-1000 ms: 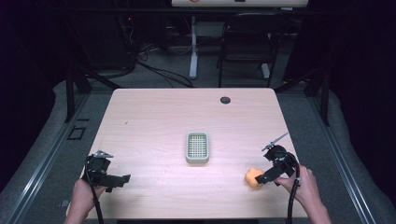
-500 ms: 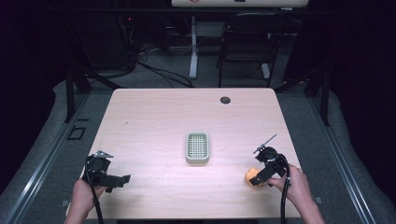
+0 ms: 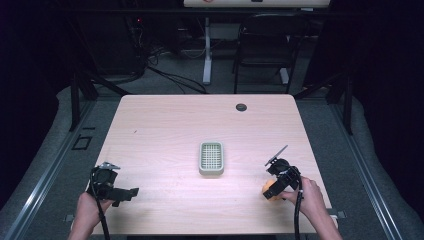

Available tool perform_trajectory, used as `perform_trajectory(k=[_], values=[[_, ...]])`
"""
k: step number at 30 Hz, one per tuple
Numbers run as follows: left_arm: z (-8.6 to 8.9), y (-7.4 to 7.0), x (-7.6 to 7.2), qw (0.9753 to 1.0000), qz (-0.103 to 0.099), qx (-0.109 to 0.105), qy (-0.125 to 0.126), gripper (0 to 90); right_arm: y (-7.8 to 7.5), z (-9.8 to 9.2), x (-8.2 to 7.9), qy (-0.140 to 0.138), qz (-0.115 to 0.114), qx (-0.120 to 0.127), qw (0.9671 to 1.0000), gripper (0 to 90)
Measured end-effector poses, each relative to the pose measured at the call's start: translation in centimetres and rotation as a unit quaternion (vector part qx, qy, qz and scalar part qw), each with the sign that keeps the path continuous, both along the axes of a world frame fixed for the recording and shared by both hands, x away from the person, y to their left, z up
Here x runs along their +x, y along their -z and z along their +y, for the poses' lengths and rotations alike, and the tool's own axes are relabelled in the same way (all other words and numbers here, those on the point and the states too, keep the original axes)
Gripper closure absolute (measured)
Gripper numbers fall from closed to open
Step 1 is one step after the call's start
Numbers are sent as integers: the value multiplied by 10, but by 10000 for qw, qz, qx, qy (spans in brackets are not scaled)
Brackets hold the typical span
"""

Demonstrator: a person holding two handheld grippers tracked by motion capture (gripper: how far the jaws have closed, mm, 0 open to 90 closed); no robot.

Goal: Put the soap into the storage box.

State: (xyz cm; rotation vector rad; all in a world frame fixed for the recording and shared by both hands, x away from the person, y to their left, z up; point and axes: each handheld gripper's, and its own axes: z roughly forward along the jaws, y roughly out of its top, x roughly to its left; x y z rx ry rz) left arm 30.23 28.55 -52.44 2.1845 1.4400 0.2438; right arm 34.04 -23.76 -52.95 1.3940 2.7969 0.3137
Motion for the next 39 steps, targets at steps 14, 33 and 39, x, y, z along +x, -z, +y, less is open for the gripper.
perform_trajectory(k=[14, 33, 39], values=[[-1, 0, -1, 10000, -35, -23, -24, 0, 5, 2, 1, 119, 75, -289, 9995, 247], [-1, -1, -2, 10000, -53, 25, -30, 0, 9, 0, 0, 262, 85, -200, 9994, 261], [0, -2, -2, 10000, -75, 17, -43, 0, 7, 0, -2, 391, -46, -93, 9992, 264]])
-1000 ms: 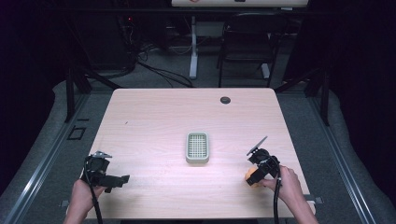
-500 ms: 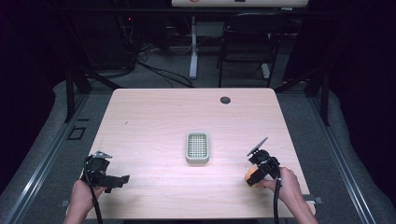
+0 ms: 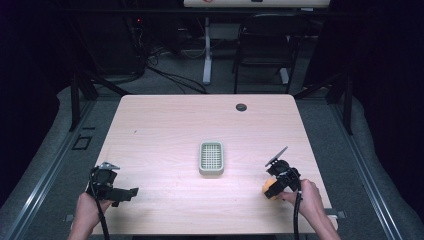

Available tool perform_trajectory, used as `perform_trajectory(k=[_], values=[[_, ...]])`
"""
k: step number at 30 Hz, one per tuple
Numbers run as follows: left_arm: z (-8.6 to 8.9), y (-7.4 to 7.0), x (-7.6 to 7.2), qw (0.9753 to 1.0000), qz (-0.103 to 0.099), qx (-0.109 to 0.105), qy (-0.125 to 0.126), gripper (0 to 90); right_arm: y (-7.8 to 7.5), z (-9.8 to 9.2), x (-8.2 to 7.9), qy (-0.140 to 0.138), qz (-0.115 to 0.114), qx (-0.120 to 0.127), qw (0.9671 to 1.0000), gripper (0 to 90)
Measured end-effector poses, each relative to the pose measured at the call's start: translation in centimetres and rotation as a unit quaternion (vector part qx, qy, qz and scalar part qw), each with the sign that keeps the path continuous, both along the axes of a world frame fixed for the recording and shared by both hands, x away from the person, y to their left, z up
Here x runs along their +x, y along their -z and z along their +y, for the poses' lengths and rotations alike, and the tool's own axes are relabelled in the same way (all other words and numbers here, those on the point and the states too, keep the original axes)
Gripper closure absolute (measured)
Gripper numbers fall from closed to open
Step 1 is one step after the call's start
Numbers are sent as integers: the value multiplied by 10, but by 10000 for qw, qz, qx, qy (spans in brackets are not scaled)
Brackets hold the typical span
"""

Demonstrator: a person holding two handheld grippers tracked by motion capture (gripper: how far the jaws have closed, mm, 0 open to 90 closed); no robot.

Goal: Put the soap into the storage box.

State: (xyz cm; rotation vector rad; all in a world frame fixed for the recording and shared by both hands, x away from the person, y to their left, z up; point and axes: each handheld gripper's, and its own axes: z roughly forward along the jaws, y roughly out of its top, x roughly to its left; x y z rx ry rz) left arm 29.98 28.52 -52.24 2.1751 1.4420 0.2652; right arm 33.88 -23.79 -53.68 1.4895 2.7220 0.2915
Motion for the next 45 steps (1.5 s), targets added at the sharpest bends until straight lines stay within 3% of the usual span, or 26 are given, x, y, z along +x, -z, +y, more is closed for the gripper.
perform_trajectory(k=[1, 3, 4, 5, 6, 9, 10, 12, 24, 25, 26, 29, 34, 37, 38, 45], values=[[1, 0, 0, 10000, 23, 11, 21, 0, 5, 2, -4, 282, -243, 314, 9988, 264], [1, 0, 0, 10000, 39, 20, 28, 0, -7, -2, 3, -250, 131, -208, 9994, 264], [1, 0, 1, 10000, 32, 21, 26, 0, -8, -2, 3, -271, 148, -200, 9993, 264], [0, 0, 1, 10000, 31, 15, 20, 0, -1, 1, -3, 154, -199, 227, 9994, 264], [0, 0, 1, 10000, 28, 11, 17, 0, -5, 0, 0, -38, -32, 61, 10000, 264], [1, 0, 0, 10000, 27, 14, 20, 0, -8, 0, -1, -55, -56, 75, 9999, 264], [1, 1, 0, 10000, 27, 16, 19, 0, -12, -1, 1, -185, 34, -62, 9998, 264], [1, 1, 0, 10000, 20, 9, 19, 0, -11, -1, -1, -26, -96, 92, 9999, 264], [-1, 0, 0, 10000, -1, 47, 46, 0, -23, -2, -2, -121, -111, 109, 9998, 265], [-1, 0, 0, 9999, 3, 72, 74, 0, -19, 1, -5, 70, -285, 283, 9992, 265], [-2, 0, 0, 10000, -15, 72, 55, 0, -24, 0, -1, -170, -121, 15, 9998, 264], [-3, 0, 2, 10000, -7, 63, 58, 0, -24, -2, 2, -146, -128, 113, 9997, 264], [-6, 1, 1, 9999, 16, 113, 112, 0, -24, -2, 3, -159, -150, 61, 9997, 265], [-7, 1, 1, 9998, 11, 135, 139, 0, -25, -2, 4, -89, -237, 206, 9995, 264], [-7, 1, 1, 9998, 13, 138, 135, 0, -28, -4, 6, -225, -152, 92, 9996, 265], [-7, 0, 0, 9998, 3, 156, 116, 0, -31, -4, 12, -228, -195, 138, 9995, 265]])
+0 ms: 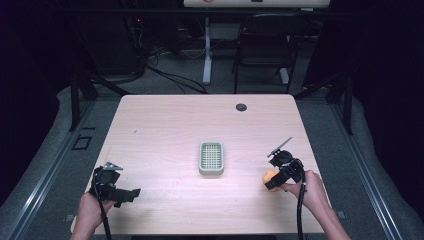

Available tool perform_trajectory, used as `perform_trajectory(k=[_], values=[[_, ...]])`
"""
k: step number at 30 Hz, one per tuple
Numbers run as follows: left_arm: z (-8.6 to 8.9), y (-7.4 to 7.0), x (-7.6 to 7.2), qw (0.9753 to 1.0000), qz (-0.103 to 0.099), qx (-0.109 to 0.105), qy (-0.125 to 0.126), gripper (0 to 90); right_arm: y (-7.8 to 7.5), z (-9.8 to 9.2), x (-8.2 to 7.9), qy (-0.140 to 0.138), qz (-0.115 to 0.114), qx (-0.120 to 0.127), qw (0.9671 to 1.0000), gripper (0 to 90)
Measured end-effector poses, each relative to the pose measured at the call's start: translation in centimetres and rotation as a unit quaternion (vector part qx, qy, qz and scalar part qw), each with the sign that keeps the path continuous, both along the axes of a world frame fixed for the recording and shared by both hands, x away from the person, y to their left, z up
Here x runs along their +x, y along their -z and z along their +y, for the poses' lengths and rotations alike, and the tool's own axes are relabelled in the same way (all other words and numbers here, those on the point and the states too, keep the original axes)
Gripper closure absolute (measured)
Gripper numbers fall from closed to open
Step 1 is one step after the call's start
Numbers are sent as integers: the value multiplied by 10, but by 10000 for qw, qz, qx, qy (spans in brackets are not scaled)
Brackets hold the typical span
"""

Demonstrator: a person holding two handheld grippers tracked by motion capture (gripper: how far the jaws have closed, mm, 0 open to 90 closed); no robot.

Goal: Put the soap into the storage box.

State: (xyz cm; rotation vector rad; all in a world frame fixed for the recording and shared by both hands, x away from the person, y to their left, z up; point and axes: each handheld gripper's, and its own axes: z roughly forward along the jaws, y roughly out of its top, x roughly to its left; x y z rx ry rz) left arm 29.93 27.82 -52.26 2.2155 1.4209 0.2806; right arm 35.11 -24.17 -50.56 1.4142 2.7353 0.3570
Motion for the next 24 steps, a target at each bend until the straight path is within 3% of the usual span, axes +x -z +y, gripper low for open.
perform_trajectory(k=[3, 13, 14, 24], values=[[1, 0, 0, 10000, -1, -4, -24, 0, -2, 2, 2, 19, -30, 99, 9999, 264], [1, 0, 0, 10000, 11, 1, -3, 0, -5, 10, 10, -32, -110, 90, 9999, 265], [1, 0, 0, 10000, 7, -2, 0, 0, -7, 10, 12, -137, -28, 19, 9999, 265], [1, -1, 0, 10000, 4, -19, -14, 0, -12, 17, 19, -114, -115, 184, 9997, 265]])
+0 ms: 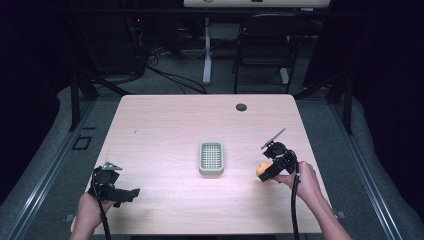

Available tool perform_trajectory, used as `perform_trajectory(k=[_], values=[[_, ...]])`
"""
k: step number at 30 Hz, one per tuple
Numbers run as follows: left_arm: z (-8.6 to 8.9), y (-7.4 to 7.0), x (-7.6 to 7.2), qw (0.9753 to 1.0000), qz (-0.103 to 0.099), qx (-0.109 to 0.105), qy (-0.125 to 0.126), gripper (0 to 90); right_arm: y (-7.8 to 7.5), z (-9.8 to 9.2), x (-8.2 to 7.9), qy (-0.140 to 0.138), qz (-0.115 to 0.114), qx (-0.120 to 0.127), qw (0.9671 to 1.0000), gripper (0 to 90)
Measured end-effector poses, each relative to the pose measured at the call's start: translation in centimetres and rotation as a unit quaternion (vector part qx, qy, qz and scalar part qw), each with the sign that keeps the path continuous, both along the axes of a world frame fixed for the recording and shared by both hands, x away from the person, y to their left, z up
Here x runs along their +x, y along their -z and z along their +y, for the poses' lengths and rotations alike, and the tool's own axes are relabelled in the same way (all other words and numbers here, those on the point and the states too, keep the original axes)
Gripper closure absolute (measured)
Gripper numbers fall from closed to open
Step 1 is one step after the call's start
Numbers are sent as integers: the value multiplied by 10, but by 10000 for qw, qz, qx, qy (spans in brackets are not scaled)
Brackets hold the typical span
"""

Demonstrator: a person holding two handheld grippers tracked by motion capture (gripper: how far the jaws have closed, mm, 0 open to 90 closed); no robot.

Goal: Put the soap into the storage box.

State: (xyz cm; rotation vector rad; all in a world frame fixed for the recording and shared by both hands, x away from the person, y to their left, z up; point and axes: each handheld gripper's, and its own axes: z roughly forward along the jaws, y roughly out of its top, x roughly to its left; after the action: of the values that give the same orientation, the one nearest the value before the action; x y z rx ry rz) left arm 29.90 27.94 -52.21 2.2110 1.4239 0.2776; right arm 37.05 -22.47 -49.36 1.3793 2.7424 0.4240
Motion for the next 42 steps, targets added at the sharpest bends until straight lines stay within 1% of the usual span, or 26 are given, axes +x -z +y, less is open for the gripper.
perform_trajectory(k=[1, 5, 6, 8, 9, 10, 11, 14, 16, 17, 18, 19, 20, 21, 22, 23, 25, 27, 28, 29, 30, 37, 39, 40, 41, 42], values=[[0, 0, 0, 10000, 1, 0, 3, 0, -1, 1, 1, -34, -2, -55, 10000, 265], [0, 0, 0, 10000, 3, 0, 17, 0, -4, 5, 4, -46, -28, -11, 10000, 265], [0, 0, 0, 10000, 9, -1, 16, 0, -5, 5, 5, -50, -61, -23, 10000, 265], [0, 0, 0, 10000, 5, 3, 15, 0, -6, 7, 7, -86, -49, -76, 9999, 265], [0, 0, 0, 10000, 1, 7, 22, 0, -5, 8, 7, 22, -110, 61, 9999, 265], [0, 1, 0, 10000, -19, -4, -5, 0, -7, 8, 9, -73, -56, -34, 10000, 265], [0, 0, 0, 10000, -21, -4, -7, 0, -7, 9, 10, -95, -70, -54, 9999, 265], [0, 0, 0, 10000, -21, -5, -4, 0, -7, 12, 12, -92, -76, -13, 9999, 265], [0, 0, 0, 10000, -35, 2, 8, 0, -8, 13, 13, -131, -55, -63, 9999, 265], [0, 0, 0, 10000, -35, -1, 4, 0, -7, 15, 14, -85, -114, 30, 9999, 265], [0, 0, 0, 10000, -31, 0, 5, 0, -8, 15, 15, -128, -88, -27, 9999, 265], [0, 0, 0, 10000, -12, 0, 18, 0, -8, 17, 15, -90, -102, 65, 9999, 265], [0, 0, 0, 10000, -28, 1, 12, 0, -9, 17, 16, -154, -66, -11, 9999, 265], [0, 0, 0, 10000, -35, -1, 10, 0, -9, 19, 16, -124, -86, 48, 9999, 265], [0, 0, 0, 10000, -36, -11, 2, 0, -9, 21, 16, -100, -121, 20, 9999, 265], [0, 0, 0, 10000, -35, -5, 11, 0, -10, 21, 18, -164, -109, -17, 9998, 265], [0, 0, 0, 10000, -27, -4, 16, 0, -12, 24, 19, -202, -102, -20, 9997, 265], [0, 0, 0, 10000, -32, -10, 9, 0, -13, 26, 20, -206, -105, 5, 9997, 265], [0, 0, 0, 10000, -23, -11, 17, 0, -14, 27, 21, -204, -121, -12, 9997, 265], [0, 0, 0, 10000, -22, -12, 14, 0, -14, 28, 21, -189, -161, 29, 9997, 265], [0, 0, 0, 10000, -16, -10, 19, 0, -15, 29, 22, -211, -133, 33, 9997, 265], [0, 0, 0, 10000, -18, -12, 16, 0, -19, 38, 27, -294, -192, 25, 9994, 265], [0, 0, -1, 10000, -34, -14, 0, 0, -20, 41, 29, -326, -205, -12, 9993, 265], [0, 0, -1, 10000, -38, -10, 0, 0, -19, 43, 28, -257, -262, 94, 9993, 265], [1, -1, -1, 10000, -11, -2, 23, 0, -21, 44, 30, -337, -198, 34, 9992, 265], [1, -1, -1, 10000, -13, 4, 21, 0, -22, 46, 30, -350, -225, 30, 9991, 265]])
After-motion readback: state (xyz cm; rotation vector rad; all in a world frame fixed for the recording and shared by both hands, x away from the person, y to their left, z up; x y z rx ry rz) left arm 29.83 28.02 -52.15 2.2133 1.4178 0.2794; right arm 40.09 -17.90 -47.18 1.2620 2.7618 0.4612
